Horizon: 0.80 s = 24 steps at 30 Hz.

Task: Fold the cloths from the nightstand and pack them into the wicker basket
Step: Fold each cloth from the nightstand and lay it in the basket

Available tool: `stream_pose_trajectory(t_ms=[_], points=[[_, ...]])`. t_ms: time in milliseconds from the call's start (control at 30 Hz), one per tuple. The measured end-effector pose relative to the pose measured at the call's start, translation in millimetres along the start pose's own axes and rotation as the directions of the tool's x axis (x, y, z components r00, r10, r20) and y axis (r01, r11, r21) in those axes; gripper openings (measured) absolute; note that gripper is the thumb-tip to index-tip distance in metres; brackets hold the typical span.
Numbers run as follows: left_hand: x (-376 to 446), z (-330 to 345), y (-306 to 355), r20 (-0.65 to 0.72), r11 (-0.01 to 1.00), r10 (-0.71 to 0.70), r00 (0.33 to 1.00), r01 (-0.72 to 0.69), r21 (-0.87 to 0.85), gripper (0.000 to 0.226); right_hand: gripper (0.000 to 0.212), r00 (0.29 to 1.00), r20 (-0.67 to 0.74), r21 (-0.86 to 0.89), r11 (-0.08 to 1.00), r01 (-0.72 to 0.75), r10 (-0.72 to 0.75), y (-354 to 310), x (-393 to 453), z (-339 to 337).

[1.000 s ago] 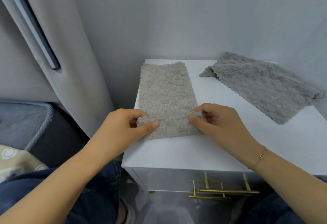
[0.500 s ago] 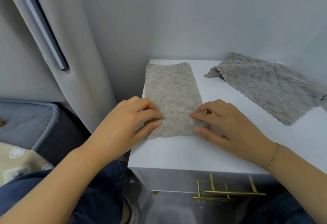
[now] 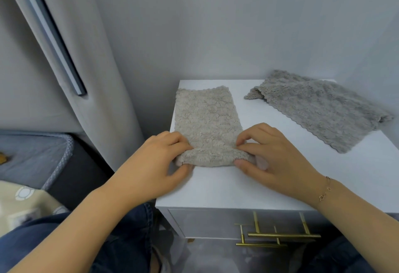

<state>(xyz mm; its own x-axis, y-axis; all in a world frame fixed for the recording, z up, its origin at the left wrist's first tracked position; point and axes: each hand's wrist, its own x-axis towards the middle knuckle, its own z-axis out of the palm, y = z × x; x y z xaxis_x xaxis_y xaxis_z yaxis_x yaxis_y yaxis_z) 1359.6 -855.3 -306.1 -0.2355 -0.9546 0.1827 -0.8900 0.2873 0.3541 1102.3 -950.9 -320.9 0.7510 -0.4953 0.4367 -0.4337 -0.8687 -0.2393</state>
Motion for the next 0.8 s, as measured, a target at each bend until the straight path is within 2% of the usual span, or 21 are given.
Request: stream_pose_trajectory(t_ms=[100,233,333,367,433,500,600,700,800], points=[[-4.1,-5.2,4.8,0.024,0.985,-0.046,0.999,0.049,-0.166,0.020,0.033,0.999,-0.026,0.087,0.996,-0.033,0.035,-3.8,-1.7,-1.1],[-1.7,-6.0,4.9,0.060,0.929,-0.194,0.979,0.203,-0.310,0.010,0.038,0.980,-0.020,0.234,0.954,-0.189,0.199,-3.3,-2.4,-0.7],[1.4,-6.6,4.1,0.134,0.813,-0.335,0.933,0.358,-0.459,0.012,0.042,0.936,0.022,0.309,0.888,-0.339,0.350,-2.6,0.9,0.6],[2.1,-6.9,2.4,0.171,0.773,-0.368,0.914,0.403,-0.491,0.021,0.047,0.921,0.036,0.332,0.865,-0.377,0.388,-1.4,2.5,2.1],[3.0,-6.9,-0.8,0.214,0.738,-0.411,0.886,0.461,-0.492,0.057,0.057,0.893,0.038,0.354,0.830,-0.431,0.448,1.9,6.0,5.8],[4.5,-7.1,-2.7,0.203,0.706,-0.463,0.863,0.497,-0.504,0.079,0.062,0.872,-0.006,0.343,0.820,-0.458,0.489,5.3,10.5,10.5],[7.5,-8.4,-1.4,0.188,0.649,-0.542,0.819,0.549,-0.527,0.087,0.063,0.852,-0.095,0.295,0.831,-0.471,0.516,6.9,17.6,16.7],[11.2,-6.3,0.4,0.157,0.625,-0.601,0.784,0.583,-0.520,0.077,0.060,0.856,-0.144,0.186,0.863,-0.469,0.496,10.4,20.4,21.5],[11.2,-2.2,1.5,0.067,0.660,-0.642,0.764,0.596,-0.457,0.060,0.060,0.859,-0.178,0.060,0.876,-0.478,0.480,12.7,19.7,25.4]])
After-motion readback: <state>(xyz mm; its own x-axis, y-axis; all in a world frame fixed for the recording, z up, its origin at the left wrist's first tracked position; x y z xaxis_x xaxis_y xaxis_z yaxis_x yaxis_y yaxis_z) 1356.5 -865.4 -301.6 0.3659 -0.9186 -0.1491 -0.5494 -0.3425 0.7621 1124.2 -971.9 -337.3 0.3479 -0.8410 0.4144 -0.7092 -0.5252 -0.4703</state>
